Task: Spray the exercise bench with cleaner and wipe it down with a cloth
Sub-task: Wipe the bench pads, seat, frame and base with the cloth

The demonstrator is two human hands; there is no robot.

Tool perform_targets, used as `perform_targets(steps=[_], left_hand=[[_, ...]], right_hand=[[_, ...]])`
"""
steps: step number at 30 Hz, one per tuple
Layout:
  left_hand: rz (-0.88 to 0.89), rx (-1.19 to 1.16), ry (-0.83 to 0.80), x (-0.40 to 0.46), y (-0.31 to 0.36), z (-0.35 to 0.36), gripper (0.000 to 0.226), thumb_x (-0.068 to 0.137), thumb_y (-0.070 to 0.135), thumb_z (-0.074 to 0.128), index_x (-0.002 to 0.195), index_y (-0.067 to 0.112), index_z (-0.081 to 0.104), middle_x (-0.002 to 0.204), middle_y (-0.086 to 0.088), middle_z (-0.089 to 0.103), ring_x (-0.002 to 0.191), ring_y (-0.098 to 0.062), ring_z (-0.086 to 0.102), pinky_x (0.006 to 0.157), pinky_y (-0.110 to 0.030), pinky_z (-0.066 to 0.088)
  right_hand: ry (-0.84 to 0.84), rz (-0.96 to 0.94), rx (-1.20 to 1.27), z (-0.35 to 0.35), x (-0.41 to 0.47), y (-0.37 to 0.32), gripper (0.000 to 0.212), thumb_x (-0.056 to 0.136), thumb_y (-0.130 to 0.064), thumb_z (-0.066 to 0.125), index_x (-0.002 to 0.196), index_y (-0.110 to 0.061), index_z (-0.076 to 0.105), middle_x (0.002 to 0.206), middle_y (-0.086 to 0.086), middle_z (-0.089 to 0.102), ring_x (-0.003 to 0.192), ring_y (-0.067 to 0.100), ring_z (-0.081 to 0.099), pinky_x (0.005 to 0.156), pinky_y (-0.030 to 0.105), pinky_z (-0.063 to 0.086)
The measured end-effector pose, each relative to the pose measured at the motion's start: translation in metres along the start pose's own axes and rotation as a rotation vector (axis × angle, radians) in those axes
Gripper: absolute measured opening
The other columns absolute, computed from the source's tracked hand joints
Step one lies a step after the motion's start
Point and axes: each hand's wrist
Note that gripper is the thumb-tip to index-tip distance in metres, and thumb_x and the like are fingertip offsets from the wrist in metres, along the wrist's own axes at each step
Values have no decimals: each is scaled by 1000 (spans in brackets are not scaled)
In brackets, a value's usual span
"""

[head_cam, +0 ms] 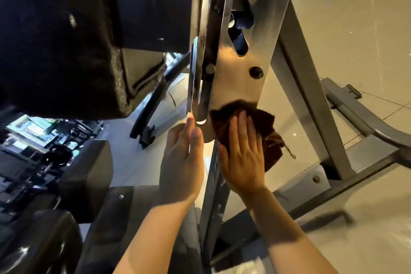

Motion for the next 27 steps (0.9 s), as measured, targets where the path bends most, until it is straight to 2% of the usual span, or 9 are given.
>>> perform_targets(steps=[3,6,10,15,18,20,23,25,27], left_hand=[[96,28,35,1,-7,2,44,92,52,24,134,40,28,122,18,40,107,14,44,82,3,31],[144,-28,60,1,-12,1,37,93,63,26,123,46,38,114,41,38,106,30,38,85,6,30],[119,-167,11,-1,-10,-3,27,93,42,33,116,53,42,112,36,45,105,20,48,81,2,35],[107,-194,-22,0,-13,-6,35,91,43,31,125,45,41,130,20,46,113,24,42,87,4,31],[81,-165,-28,2,-18,-6,44,89,51,30,131,41,39,141,11,43,114,26,38,88,6,28],[75,-159,-33,3,-20,-5,45,89,51,30,132,42,38,142,10,42,115,25,38,89,6,29],[107,-149,-27,3,-22,-4,38,96,47,32,133,41,38,138,12,45,114,24,39,90,5,28],[123,-166,-26,3,-24,-5,37,96,46,32,133,41,38,130,24,45,114,23,40,89,4,30],[135,-163,-29,3,-26,-7,36,93,45,31,129,46,37,127,30,42,117,20,41,91,2,31]], right_hand=[[-10,40,50,-5,0,-8,57,106,-43,15,156,-20,0,159,0,4,151,15,-3,123,36,9],[71,-62,126,-20,52,-26,53,106,-39,17,151,-12,21,157,8,19,149,23,16,122,37,14],[122,-151,77,-24,104,-30,52,104,-37,24,149,-12,31,155,11,33,146,25,23,121,35,6],[130,14,31,1,45,-19,56,104,-40,24,153,-14,15,161,2,7,150,18,-3,122,39,2],[51,91,64,20,-10,-12,61,105,-42,20,156,-20,-6,163,0,-9,151,22,-4,123,37,1],[15,133,41,26,-41,-15,61,106,-42,18,155,-18,-7,160,7,8,146,32,14,121,41,12],[-36,177,-15,25,-60,-18,58,106,-41,16,152,-6,19,144,14,32,134,32,29,103,59,27],[-49,185,-3,23,-64,-18,56,106,-42,16,147,-5,24,148,11,30,139,30,24,114,47,23],[-34,214,99,22,-60,-23,57,107,-41,18,153,-8,13,156,5,18,149,25,9,122,34,9]])
Point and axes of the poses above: each hand's wrist, its own x-axis towards the middle knuckle, its own z-axis out of the palm, y = z × x
